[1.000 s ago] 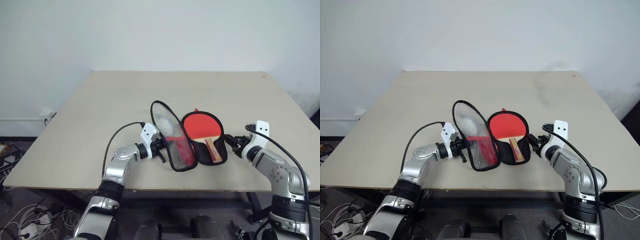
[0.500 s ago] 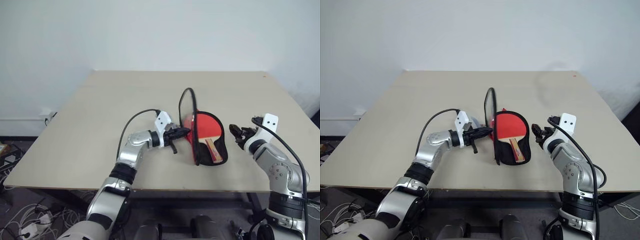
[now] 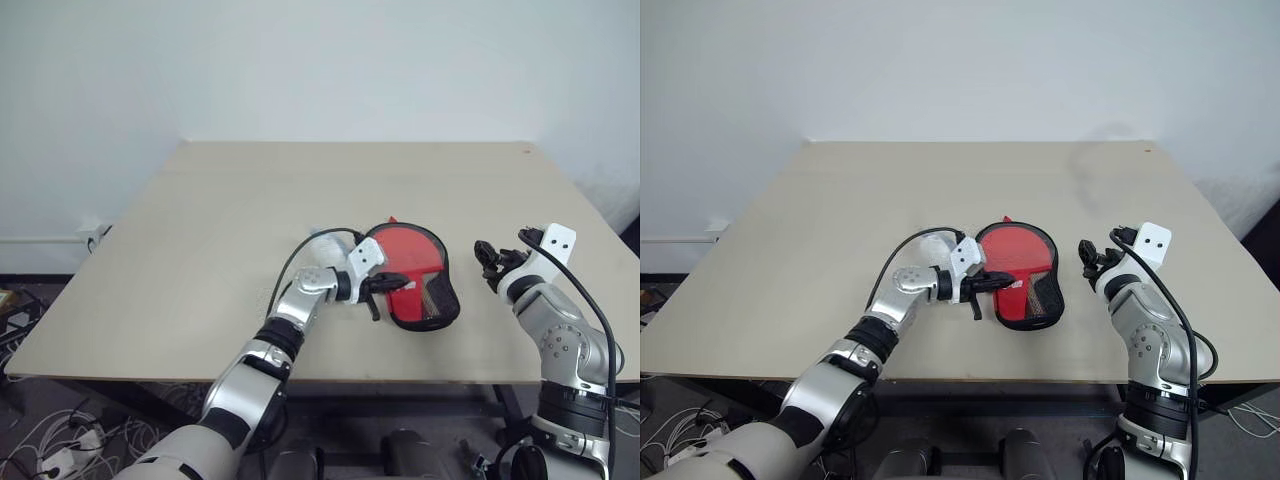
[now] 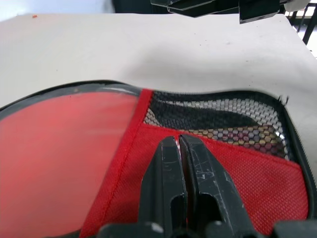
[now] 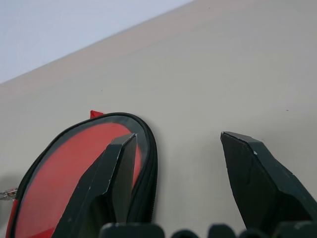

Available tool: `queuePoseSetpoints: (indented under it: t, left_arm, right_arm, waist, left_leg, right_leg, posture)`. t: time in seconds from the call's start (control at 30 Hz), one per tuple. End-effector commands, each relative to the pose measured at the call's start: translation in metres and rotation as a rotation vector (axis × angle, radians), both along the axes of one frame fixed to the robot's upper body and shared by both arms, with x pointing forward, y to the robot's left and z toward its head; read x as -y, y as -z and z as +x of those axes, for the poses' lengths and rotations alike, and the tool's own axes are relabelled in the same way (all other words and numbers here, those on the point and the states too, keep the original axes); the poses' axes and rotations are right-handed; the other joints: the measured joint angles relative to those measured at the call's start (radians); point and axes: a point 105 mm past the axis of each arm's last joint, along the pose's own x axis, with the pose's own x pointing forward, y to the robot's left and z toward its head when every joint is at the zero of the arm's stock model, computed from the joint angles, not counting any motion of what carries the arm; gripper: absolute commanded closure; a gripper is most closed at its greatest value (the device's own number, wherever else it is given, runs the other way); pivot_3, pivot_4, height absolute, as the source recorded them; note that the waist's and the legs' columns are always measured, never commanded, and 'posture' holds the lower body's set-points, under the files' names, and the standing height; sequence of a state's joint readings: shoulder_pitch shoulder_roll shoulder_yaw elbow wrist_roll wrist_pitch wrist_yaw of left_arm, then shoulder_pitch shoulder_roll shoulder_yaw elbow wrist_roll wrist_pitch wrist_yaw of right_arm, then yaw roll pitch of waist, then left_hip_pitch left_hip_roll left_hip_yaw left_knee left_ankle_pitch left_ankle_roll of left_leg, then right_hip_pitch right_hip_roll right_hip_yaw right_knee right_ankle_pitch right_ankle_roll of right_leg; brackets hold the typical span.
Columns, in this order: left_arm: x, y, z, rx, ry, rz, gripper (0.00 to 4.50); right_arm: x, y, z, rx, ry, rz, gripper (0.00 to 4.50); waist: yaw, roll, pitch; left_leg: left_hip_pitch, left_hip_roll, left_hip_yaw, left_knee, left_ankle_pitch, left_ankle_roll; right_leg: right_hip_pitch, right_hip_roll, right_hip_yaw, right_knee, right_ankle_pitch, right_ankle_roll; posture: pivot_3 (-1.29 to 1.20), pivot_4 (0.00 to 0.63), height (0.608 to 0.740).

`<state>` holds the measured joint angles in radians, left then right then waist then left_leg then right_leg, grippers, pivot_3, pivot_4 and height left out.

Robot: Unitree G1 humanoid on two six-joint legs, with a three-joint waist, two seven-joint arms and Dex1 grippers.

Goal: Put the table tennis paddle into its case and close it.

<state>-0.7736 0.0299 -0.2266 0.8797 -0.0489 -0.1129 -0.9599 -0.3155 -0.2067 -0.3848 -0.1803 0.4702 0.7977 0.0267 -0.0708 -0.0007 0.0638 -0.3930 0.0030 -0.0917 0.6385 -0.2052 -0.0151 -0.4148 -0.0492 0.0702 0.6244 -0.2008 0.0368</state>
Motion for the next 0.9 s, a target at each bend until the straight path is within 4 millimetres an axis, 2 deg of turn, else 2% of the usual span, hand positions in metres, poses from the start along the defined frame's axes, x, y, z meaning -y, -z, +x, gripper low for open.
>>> queuePoseSetpoints:
  t: [0.03, 0.17, 0.27, 0.47, 0.6, 0.8, 0.9]
  left_arm:
    - [0.0, -0.025, 0.007, 0.025, -0.011, -0.076, 4.5]
    - [-0.014, -0.025, 0.002, -0.132, -0.026, -0.151, 4.5]
    - [-0.024, -0.023, -0.004, -0.239, -0.032, -0.18, 3.99]
    - [-0.033, -0.021, -0.02, -0.428, -0.034, -0.219, 2.58]
    - [-0.033, -0.021, -0.025, -0.53, -0.05, -0.24, 1.49]
    - [-0.034, -0.01, -0.034, -0.686, -0.096, -0.19, 0.02]
    - [-0.038, -0.007, -0.038, -0.737, -0.112, -0.181, 0.01]
  right_arm:
    - [-0.001, -0.014, 0.001, 0.059, 0.001, -0.011, 1.57]
    - [-0.003, -0.011, 0.002, 0.052, -0.01, -0.013, 1.57]
    - [-0.007, -0.008, 0.004, 0.045, -0.021, -0.009, 1.58]
    - [-0.016, -0.003, 0.006, 0.04, -0.04, -0.001, 1.58]
    - [-0.018, 0.0, 0.006, 0.037, -0.042, 0.002, 1.58]
    - [-0.019, 0.001, 0.004, 0.04, -0.043, -0.003, 1.58]
    - [-0.018, 0.002, 0.003, 0.042, -0.041, -0.009, 1.58]
  waist:
    - [0.0, 0.0, 0.0]
    - [-0.001, 0.0, 0.0]
    - [-0.003, 0.0, 0.0]
    - [-0.004, 0.001, 0.0]
    - [-0.005, 0.001, 0.0]
    - [-0.006, 0.001, 0.0]
    - [-0.006, 0.001, 0.0]
  left_leg:
    - [0.0, 0.0, 0.0, 0.0, 0.0, 0.0]
    - [0.0, 0.0, 0.0, 0.0, 0.0, 0.0]
    - [0.0, 0.0, 0.0, -0.001, 0.0, 0.0]
    - [0.0, 0.0, 0.0, 0.0, 0.0, 0.0]
    - [0.0, 0.0, -0.001, 0.0, 0.0, 0.0]
    - [0.001, 0.0, -0.001, 0.0, 0.0, 0.0]
    - [0.001, 0.0, -0.001, 0.0, 0.0, 0.0]
  right_leg:
    - [0.0, 0.0, 0.0, 0.0, 0.0, 0.0]
    - [0.0, 0.0, 0.0, 0.0, 0.0, 0.0]
    - [0.0, 0.0, 0.0, 0.0, 0.0, 0.0]
    - [0.0, 0.0, 0.0, 0.0, 0.0, 0.0]
    - [0.0, 0.0, 0.0, 0.0, 0.0, 0.0]
    - [0.0, 0.0, 0.0, 0.001, 0.0, 0.0]
    - [0.0, 0.0, 0.0, 0.001, 0.0, 0.0]
  posture:
    - [0.0, 0.0, 0.74]
    - [0.0, 0.0, 0.74]
    - [0.0, 0.0, 0.74]
    - [0.0, 0.0, 0.74]
    - [0.0, 0.0, 0.74]
    - [0.0, 0.0, 0.74]
    - [0.0, 0.0, 0.74]
